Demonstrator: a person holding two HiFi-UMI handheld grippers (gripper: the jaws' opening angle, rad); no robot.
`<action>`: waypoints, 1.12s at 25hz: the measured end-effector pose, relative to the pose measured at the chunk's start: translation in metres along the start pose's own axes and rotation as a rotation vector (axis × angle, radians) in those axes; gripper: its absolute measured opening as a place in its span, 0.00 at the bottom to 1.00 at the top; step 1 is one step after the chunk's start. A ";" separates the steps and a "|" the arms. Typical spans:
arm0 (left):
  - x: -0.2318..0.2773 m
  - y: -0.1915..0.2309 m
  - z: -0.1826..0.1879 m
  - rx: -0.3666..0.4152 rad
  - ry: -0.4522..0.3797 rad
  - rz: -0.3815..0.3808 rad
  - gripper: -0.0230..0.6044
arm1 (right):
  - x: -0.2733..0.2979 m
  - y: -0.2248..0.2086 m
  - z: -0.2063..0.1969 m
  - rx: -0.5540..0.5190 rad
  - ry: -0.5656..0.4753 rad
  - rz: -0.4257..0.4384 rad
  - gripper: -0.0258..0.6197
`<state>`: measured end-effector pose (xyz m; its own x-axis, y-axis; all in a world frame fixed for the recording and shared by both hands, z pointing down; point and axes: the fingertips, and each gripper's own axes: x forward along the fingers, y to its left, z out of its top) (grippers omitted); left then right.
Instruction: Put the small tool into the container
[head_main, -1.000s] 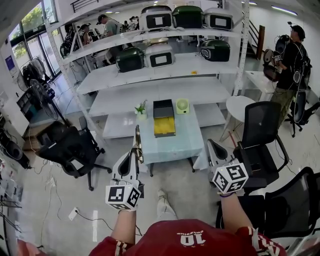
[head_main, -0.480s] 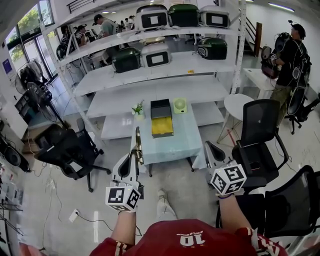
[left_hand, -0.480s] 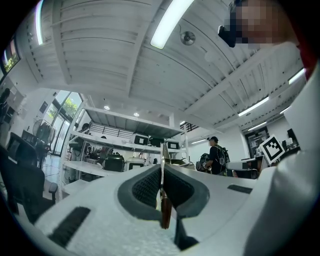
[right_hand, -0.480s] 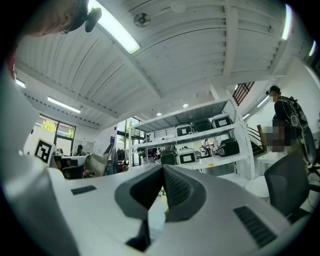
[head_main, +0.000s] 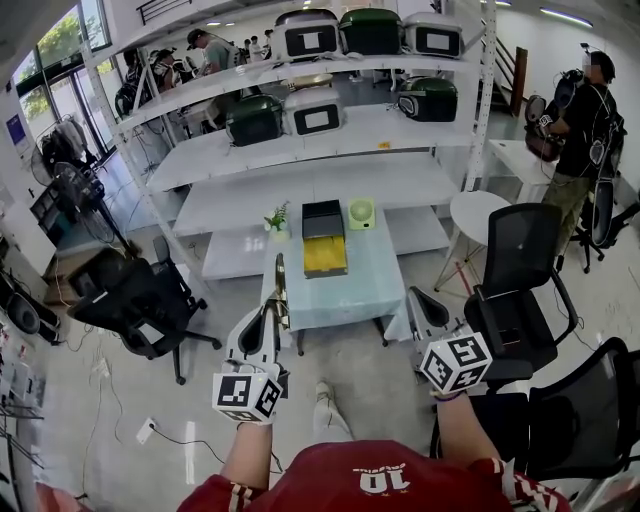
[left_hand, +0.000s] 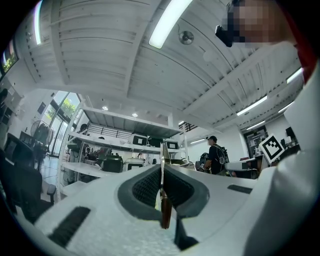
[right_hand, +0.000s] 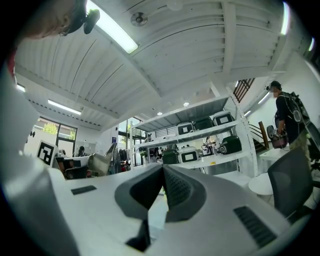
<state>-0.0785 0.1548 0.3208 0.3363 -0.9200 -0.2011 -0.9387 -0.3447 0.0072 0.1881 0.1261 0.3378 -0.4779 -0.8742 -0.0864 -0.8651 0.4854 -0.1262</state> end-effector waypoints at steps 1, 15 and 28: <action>0.001 0.001 0.000 0.002 0.001 0.000 0.05 | 0.001 0.000 0.000 0.002 0.000 0.002 0.05; 0.024 0.024 -0.003 -0.006 -0.003 -0.009 0.05 | 0.037 0.000 0.000 0.004 -0.008 0.017 0.05; 0.108 0.093 -0.021 -0.040 -0.009 0.015 0.05 | 0.142 -0.024 0.004 -0.008 -0.015 0.023 0.05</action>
<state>-0.1280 0.0199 0.3202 0.3210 -0.9236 -0.2095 -0.9399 -0.3379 0.0491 0.1418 -0.0101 0.3249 -0.4957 -0.8622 -0.1044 -0.8549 0.5056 -0.1162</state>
